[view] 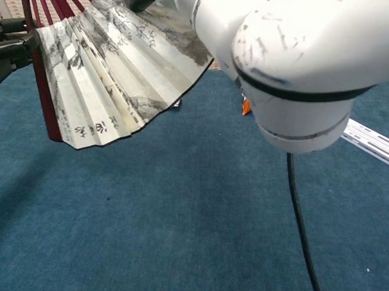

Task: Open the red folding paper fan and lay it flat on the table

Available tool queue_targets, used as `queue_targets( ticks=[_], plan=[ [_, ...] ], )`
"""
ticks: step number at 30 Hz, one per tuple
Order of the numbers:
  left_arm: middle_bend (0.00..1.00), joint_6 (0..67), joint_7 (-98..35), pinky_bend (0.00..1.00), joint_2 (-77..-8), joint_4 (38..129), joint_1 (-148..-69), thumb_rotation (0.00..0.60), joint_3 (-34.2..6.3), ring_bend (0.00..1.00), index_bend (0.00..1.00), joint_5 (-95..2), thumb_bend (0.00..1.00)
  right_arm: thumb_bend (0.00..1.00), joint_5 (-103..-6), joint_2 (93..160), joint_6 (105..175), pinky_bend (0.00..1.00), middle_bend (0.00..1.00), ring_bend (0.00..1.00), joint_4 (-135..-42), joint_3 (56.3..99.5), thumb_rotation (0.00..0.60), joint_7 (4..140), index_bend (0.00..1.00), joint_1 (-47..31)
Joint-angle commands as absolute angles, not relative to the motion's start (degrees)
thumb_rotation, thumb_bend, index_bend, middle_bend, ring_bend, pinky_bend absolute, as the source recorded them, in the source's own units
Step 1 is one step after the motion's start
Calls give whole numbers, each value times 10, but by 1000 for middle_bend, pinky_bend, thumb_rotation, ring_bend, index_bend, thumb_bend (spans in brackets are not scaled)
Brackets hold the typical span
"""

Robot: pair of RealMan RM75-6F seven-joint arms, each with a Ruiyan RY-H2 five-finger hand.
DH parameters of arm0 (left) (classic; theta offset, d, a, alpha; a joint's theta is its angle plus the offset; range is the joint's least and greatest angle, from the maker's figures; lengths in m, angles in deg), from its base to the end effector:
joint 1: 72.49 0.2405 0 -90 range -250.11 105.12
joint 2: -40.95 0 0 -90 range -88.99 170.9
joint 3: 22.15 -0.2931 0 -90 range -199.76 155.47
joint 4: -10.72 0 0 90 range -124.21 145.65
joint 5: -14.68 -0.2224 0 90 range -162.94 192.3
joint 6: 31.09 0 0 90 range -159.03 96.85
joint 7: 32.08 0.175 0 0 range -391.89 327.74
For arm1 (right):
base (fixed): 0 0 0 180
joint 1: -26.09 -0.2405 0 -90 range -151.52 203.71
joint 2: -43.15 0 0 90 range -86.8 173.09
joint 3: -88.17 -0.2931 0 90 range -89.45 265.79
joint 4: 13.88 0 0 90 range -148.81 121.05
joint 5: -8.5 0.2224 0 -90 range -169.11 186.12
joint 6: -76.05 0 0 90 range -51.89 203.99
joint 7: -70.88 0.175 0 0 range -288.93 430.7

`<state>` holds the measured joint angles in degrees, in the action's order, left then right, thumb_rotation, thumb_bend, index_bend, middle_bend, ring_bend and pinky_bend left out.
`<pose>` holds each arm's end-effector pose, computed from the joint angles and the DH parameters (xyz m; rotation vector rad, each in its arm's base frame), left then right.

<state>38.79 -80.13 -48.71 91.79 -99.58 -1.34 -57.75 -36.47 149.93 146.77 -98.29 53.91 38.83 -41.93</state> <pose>-0.2341 0.3925 0.0447 -0.8308 -1.7162 -1.8917 0.0894 -0.4386 -0.0343 1.5364 -1.0266 1.4611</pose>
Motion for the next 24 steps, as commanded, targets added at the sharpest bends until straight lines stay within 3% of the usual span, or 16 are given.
queue_targets(
  ticks=[1,24],
  plan=[
    [833,391,-791,240,-483,903,-998,600,-10,478,734,-581,908,657,-365,1478,1468,68,135,0,-1000,543,600,387,690,-405],
    [822,459,-689,231,-496,746,-1027,600,-29,478,734,-653,906,657,-405,1376,1466,83,135,0,-1083,584,600,388,678,-359]
  ],
)
